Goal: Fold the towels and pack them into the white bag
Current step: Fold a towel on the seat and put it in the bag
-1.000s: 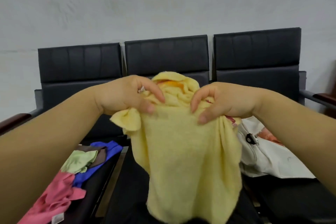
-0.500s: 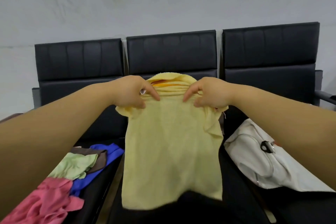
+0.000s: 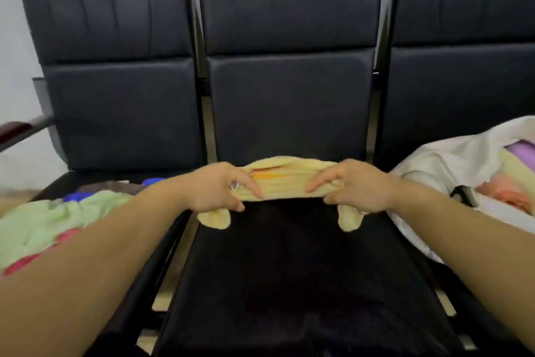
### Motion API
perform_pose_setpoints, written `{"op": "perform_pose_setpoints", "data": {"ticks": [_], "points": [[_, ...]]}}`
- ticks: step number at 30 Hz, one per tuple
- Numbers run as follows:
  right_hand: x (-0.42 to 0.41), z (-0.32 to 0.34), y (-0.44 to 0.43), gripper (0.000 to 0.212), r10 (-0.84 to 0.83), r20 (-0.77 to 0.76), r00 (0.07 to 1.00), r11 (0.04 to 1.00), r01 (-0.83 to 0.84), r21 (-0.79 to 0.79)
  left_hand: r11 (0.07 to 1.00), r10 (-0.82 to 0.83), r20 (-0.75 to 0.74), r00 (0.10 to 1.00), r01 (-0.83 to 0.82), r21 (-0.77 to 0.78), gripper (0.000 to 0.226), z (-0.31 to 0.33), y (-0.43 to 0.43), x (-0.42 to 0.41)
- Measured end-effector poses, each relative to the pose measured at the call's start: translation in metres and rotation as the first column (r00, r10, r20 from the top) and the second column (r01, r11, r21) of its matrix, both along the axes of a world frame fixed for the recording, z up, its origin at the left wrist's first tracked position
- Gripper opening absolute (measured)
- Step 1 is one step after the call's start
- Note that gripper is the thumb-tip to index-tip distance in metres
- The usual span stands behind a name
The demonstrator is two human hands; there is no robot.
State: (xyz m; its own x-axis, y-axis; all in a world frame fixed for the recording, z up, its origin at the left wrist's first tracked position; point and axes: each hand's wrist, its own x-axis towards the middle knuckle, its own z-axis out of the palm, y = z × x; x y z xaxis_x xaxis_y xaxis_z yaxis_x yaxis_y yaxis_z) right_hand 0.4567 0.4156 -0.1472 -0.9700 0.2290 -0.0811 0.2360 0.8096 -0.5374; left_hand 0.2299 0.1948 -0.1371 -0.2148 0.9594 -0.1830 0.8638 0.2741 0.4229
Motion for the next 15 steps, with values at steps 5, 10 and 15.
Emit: {"op": "perform_pose_setpoints", "data": {"ticks": [5,10,15], "points": [[0.020,-0.111,-0.003,0.043,0.088,0.375,0.923,0.894,0.093,-0.438,0.924,-0.047,0.275,0.960,0.146,-0.354,0.044,-0.092,-0.006,0.007],[0.012,-0.116,0.011,0.038,0.016,0.381,0.924,0.722,0.253,-0.644,0.937,0.056,0.437,0.898,0.104,-0.333,0.043,-0.112,0.008,-0.007],[0.008,-0.140,0.016,0.028,-0.087,0.396,0.914,0.932,0.216,-0.292,0.936,0.131,0.463,0.877,0.045,-0.349,0.037,-0.138,0.007,-0.012]]}}
